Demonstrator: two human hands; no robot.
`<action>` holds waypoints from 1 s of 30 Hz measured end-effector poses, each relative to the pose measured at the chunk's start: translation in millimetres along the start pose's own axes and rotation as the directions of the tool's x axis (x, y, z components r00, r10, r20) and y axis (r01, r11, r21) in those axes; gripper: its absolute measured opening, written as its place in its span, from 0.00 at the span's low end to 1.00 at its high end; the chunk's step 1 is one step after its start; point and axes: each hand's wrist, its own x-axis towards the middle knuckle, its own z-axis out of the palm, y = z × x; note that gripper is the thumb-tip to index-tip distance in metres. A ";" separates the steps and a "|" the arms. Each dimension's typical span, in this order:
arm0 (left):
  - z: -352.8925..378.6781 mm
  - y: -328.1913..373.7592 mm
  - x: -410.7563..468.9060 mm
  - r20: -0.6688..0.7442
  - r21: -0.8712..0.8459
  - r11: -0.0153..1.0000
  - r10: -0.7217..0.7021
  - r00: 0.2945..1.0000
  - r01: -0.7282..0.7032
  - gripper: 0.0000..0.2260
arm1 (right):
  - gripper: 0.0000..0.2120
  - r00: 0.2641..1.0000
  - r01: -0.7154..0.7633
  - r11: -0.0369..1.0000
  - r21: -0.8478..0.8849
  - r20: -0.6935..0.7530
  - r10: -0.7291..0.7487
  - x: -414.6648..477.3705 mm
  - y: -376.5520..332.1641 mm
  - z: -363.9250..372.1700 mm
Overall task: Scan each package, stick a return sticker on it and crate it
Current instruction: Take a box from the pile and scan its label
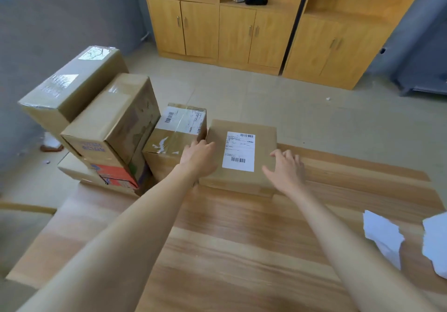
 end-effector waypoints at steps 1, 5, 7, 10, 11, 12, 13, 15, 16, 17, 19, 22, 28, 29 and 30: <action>5.0 2.0 5.4 0.014 -0.004 1.000 0.001 1.000 -0.001 0.10 | 0.22 1.000 -0.006 1.000 0.004 0.012 0.006 3.2 1.2 4.6; 21.9 6.1 28.1 0.051 -0.027 1.000 0.017 0.999 -0.016 0.12 | 0.24 0.997 -0.037 0.999 0.011 0.072 0.036 15.7 7.5 22.6; 29.5 8.1 40.2 0.085 -0.076 0.997 0.013 0.996 -0.007 0.12 | 0.25 0.994 -0.060 0.998 0.032 0.093 0.057 24.2 11.5 29.2; 40.2 10.6 56.8 0.149 -0.169 0.985 -0.014 0.989 0.040 0.15 | 0.31 0.981 -0.134 0.981 0.138 0.156 0.112 38.9 15.0 37.3; 43.5 11.1 62.1 0.171 -0.200 0.978 -0.025 0.985 0.059 0.17 | 0.34 0.973 -0.171 0.964 0.205 0.186 0.133 43.3 15.1 40.2; 46.8 11.5 67.7 0.190 -0.235 0.969 -0.037 0.981 0.082 0.20 | 0.37 0.965 -0.208 0.938 0.277 0.216 0.150 47.7 15.3 43.6; 49.6 11.8 73.6 0.208 -0.273 0.956 -0.052 0.977 0.109 0.22 | 0.41 0.956 -0.244 0.906 0.346 0.243 0.165 52.4 15.5 47.3; 53.9 12.5 85.2 0.249 -0.352 0.918 -0.099 0.964 0.185 0.26 | 0.48 0.931 -0.335 0.822 0.461 0.298 0.213 61.9 15.6 52.6; 56.0 12.7 90.6 0.270 -0.385 0.894 -0.130 0.954 0.231 0.27 | 0.50 0.911 -0.391 0.765 0.511 0.334 0.242 66.5 15.5 54.1; 58.0 12.9 96.0 0.289 -0.411 0.869 -0.164 0.943 0.277 0.28 | 0.51 0.886 -0.449 0.700 0.556 0.376 0.270 71.2 15.4 55.6; 61.6 12.9 105.4 0.330 -0.455 0.808 -0.239 0.914 0.375 0.32 | 0.52 0.841 -0.537 0.584 0.609 0.444 0.310 79.1 16.3 58.7; 66.0 12.3 117.1 0.394 -0.526 0.672 -0.350 0.850 0.520 0.41 | 0.52 0.806 -0.591 0.477 0.650 0.490 0.332 89.0 20.2 65.7; 73.5 12.9 129.9 0.422 -0.556 0.564 -0.441 0.792 0.610 0.45 | 0.41 0.740 -0.672 0.351 0.652 0.575 0.349 98.2 26.5 76.1; 73.7 13.1 130.8 0.414 -0.558 0.560 -0.452 0.790 0.612 0.43 | 0.40 0.738 -0.674 0.338 0.657 0.577 0.350 97.8 27.2 77.0; 73.1 13.9 130.7 0.408 -0.559 0.562 -0.454 0.792 0.610 0.42 | 0.39 0.742 -0.669 0.333 0.664 0.572 0.351 97.1 28.2 77.5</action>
